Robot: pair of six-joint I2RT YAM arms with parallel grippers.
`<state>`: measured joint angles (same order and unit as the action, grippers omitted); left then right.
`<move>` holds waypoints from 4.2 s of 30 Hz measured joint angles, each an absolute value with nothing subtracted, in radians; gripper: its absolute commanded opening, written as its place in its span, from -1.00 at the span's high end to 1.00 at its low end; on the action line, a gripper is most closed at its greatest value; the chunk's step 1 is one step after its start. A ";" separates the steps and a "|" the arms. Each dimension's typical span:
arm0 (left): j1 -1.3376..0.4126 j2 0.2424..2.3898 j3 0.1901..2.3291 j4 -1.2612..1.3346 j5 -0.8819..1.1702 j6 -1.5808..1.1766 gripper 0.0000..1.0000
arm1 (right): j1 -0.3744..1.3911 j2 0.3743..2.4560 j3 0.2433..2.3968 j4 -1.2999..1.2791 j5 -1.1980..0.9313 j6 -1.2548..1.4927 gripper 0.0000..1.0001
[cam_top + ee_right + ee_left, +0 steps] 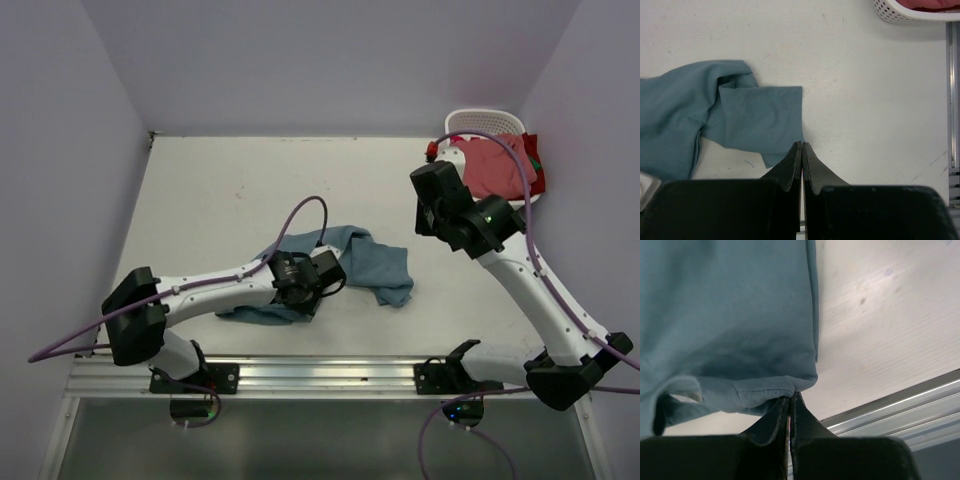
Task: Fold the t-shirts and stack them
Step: Flatten the tshirt out
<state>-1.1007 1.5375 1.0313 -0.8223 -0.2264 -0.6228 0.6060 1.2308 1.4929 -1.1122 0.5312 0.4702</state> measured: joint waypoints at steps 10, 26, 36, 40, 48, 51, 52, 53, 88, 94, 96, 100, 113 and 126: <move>-0.982 1.288 1.403 -0.864 -0.398 -0.647 1.00 | 0.567 1.196 1.411 -1.090 0.524 0.469 1.00; -0.697 0.920 1.224 -0.831 -0.613 -0.879 1.00 | 0.548 1.244 1.283 -1.005 0.458 0.469 1.00; -0.694 0.728 1.116 -0.865 -0.757 -1.094 1.00 | 0.526 1.348 1.242 -0.908 0.424 0.476 0.58; -0.694 0.726 1.117 -0.867 -0.793 -1.108 1.00 | 0.505 1.465 1.241 -0.838 0.363 0.482 0.23; -0.694 0.764 1.125 -0.870 -0.799 -1.107 1.00 | 0.502 1.670 1.229 -0.678 0.128 0.506 0.21; -0.694 0.761 1.125 -0.870 -0.799 -1.106 1.00 | 0.502 1.716 1.228 -0.630 0.075 0.509 0.21; -0.694 0.761 1.125 -0.869 -0.799 -1.105 1.00 | 0.502 1.735 1.228 -0.615 0.059 0.509 0.21; -0.694 0.761 1.125 -0.869 -0.799 -1.104 1.00 | 0.502 1.751 1.228 -0.604 0.047 0.509 0.21; -0.694 0.729 1.131 -0.873 -0.813 -1.096 1.00 | 0.517 1.444 1.135 -0.670 0.093 0.495 -0.03; -0.694 0.735 1.132 -0.870 -0.812 -1.088 1.00 | 0.519 1.573 1.166 -0.691 0.119 0.461 -0.44; -0.694 0.738 1.131 -0.870 -0.812 -1.088 1.00 | 0.519 1.668 1.201 -0.691 0.122 0.456 -0.40; -0.694 0.737 1.131 -0.870 -0.811 -1.084 1.00 | 0.519 1.795 1.266 -0.688 0.122 0.450 -0.33; -0.694 0.704 1.131 -0.878 -0.812 -1.085 1.00 | 0.519 1.969 1.361 -0.653 0.125 0.448 0.52; -0.694 0.700 1.131 -0.881 -0.820 -1.085 1.00 | 0.569 1.663 1.121 -0.648 0.141 0.459 1.00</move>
